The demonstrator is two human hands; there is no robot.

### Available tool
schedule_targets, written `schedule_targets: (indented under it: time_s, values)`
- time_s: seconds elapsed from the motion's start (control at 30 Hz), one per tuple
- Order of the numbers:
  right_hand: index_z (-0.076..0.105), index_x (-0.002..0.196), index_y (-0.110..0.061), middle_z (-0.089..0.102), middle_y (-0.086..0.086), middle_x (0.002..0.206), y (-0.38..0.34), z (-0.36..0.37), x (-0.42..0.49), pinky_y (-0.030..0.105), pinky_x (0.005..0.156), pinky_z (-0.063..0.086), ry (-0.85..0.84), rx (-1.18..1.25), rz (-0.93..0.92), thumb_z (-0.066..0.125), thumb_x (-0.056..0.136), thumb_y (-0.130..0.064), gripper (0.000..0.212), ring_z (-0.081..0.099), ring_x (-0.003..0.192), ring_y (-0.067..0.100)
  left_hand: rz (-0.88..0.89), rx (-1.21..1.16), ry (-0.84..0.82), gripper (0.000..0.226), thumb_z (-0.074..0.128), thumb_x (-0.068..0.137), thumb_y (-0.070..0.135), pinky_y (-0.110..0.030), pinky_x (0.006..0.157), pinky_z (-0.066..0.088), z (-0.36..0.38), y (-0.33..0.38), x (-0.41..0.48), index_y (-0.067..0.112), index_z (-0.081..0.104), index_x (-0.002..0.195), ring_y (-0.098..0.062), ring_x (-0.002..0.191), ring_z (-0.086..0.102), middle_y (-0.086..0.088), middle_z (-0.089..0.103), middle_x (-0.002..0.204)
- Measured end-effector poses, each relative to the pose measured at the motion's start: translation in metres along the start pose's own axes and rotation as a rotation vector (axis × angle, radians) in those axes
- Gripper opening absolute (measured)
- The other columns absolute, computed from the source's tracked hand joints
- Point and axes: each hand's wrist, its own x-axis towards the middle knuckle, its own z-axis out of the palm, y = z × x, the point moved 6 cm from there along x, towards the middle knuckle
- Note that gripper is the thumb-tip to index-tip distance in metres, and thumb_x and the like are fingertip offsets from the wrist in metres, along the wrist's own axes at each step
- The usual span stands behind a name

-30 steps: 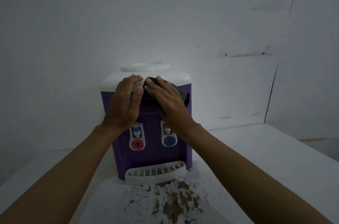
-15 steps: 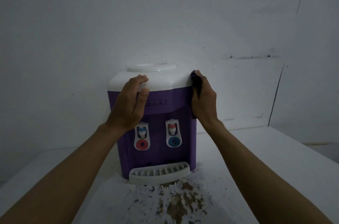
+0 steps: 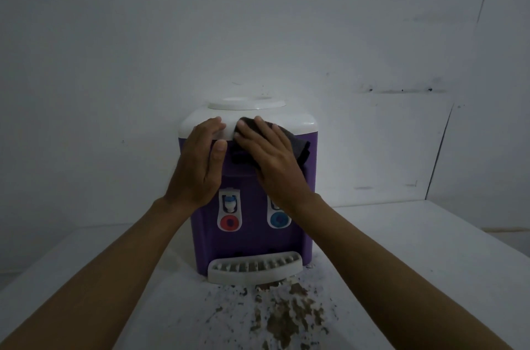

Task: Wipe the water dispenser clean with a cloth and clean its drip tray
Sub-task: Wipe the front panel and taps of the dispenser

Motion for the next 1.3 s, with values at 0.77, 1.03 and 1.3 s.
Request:
schedule_targets:
  time_s: [0.77,1.03,1.3]
  values:
    - [0.043,0.138,-0.007,0.036,0.009,0.149,0.013,0.006,-0.048,0.049,0.117,0.018,-0.010,0.060,0.033,0.060,0.086,0.005,0.057,0.020,0.143,0.030,-0.025,0.010,0.028,0.059,0.022,0.103,0.046,-0.048,0.110,0.037,0.004,-0.005,-0.022,0.001,0.047,0.132,-0.026,0.135,0.041,-0.016,0.046,0.141]
    - [0.038,0.140,-0.005,0.034,0.012,0.150,0.044,-0.002,-0.081,0.058,0.111,0.026,0.058,0.092,0.229,0.053,0.090,0.000,0.052,0.022,0.143,0.031,-0.097,0.026,0.037,0.066,0.020,0.102,0.052,-0.048,0.112,0.034,0.004,-0.020,-0.039,0.001,0.048,0.132,-0.025,0.138,0.036,-0.015,0.041,0.147]
    - [0.044,0.138,-0.006,0.038,0.010,0.147,0.029,0.007,-0.087,0.050,0.113,0.029,-0.031,0.016,0.075,0.061,0.088,-0.008,0.053,0.025,0.141,0.033,-0.127,0.021,0.065,0.069,0.018,0.101,0.055,-0.042,0.113,0.033,0.009,-0.018,-0.043,0.000,0.049,0.132,-0.027,0.138,0.036,-0.016,0.039,0.147]
